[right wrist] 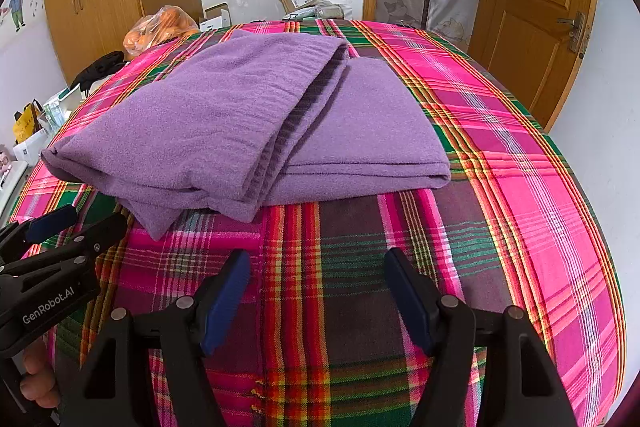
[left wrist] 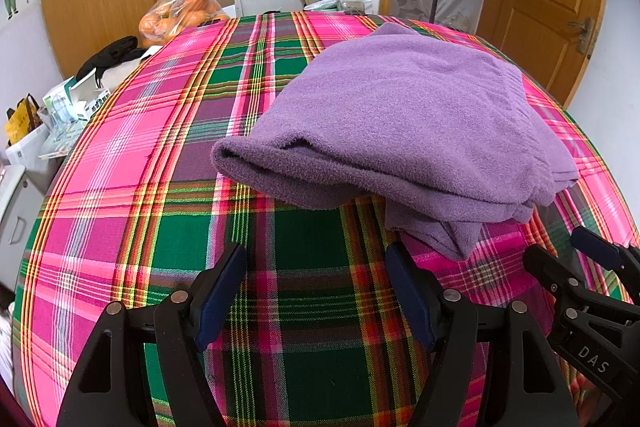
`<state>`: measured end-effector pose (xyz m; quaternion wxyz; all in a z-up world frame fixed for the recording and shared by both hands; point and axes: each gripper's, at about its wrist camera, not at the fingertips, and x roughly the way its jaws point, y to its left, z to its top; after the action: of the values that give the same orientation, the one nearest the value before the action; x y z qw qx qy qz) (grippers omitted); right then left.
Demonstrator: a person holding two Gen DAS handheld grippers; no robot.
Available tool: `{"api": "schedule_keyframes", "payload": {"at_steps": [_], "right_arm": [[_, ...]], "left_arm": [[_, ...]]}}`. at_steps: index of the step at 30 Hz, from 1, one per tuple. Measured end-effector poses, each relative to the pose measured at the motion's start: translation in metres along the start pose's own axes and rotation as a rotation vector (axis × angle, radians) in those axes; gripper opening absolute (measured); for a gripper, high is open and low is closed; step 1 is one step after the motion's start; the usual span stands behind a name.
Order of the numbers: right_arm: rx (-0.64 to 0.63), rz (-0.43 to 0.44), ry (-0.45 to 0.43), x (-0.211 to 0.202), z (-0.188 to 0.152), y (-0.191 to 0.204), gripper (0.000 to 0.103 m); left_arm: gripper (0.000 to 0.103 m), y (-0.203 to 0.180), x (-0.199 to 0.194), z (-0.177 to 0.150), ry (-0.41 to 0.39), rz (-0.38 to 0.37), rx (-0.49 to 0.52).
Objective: Fold clothes
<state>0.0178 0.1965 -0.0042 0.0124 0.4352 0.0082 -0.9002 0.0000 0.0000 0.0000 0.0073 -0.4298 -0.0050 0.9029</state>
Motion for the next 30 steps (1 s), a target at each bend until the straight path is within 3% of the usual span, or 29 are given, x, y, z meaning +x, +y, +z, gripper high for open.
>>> {"api": "schedule_keyframes", "payload": {"at_steps": [23,24,26,28,30], "right_arm": [[0.004,0.016,-0.002,0.002,0.0,-0.002,0.069],[0.006,0.025,-0.006,0.001,0.0,-0.003,0.066],[0.021,0.119,-0.025,-0.003,0.0,-0.008,0.048],[0.036,0.213,-0.042,-0.006,0.002,-0.012,0.047],[0.028,0.247,-0.06,-0.009,0.007,-0.012,0.047]], "left_arm": [[0.075,0.003,-0.004,-0.001,0.001,-0.007,0.015],[0.075,0.004,-0.004,-0.001,0.003,-0.012,0.019],[0.075,0.006,-0.003,0.001,0.02,-0.028,0.031],[0.074,0.01,-0.007,0.002,0.021,-0.043,0.036],[0.072,0.014,-0.017,0.004,-0.013,-0.044,0.049]]}}
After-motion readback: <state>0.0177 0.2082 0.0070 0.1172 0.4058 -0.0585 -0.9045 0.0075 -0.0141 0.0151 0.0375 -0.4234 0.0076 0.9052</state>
